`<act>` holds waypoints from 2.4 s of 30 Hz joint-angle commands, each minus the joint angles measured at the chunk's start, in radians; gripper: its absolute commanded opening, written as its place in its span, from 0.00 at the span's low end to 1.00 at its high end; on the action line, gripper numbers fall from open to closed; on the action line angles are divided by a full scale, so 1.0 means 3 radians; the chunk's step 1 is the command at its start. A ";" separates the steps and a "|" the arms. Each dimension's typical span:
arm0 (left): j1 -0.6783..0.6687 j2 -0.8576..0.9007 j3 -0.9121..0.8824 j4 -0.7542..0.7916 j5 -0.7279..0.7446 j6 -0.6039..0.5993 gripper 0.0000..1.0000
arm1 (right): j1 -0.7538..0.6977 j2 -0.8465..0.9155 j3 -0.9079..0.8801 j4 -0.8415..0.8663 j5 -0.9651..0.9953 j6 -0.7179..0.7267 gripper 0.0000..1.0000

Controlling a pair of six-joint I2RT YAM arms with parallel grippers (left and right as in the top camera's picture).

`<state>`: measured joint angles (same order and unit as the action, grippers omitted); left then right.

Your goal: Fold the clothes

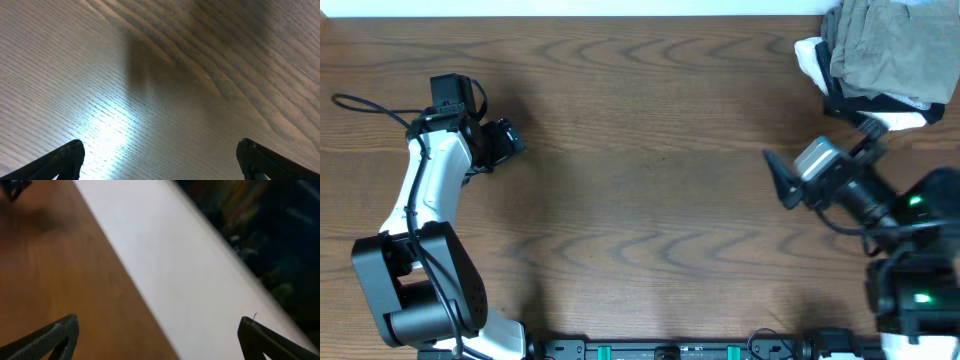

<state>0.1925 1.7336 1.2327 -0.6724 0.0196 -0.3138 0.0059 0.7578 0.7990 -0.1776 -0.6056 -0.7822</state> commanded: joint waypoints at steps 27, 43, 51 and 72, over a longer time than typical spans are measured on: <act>-0.0013 -0.0019 0.0005 -0.0001 -0.0014 0.0017 0.98 | -0.0027 -0.2090 -0.2628 0.0409 -0.0118 -0.0177 0.99; -0.0013 -0.0019 0.0005 -0.0001 -0.0014 0.0017 0.98 | 0.0070 -0.2511 -0.2640 0.0556 -0.0006 0.1055 0.99; -0.0013 -0.0019 0.0005 -0.0001 -0.0014 0.0017 0.98 | 0.0069 -0.2511 -0.2645 0.0584 0.1483 0.2633 0.99; -0.0013 -0.0019 0.0005 -0.0001 -0.0014 0.0017 0.98 | 0.0066 -0.2438 -0.2644 0.0371 0.1663 0.2143 0.99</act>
<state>0.1925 1.7336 1.2327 -0.6724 0.0200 -0.3138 0.0124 0.0242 0.0082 -0.0608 -0.1207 -0.1246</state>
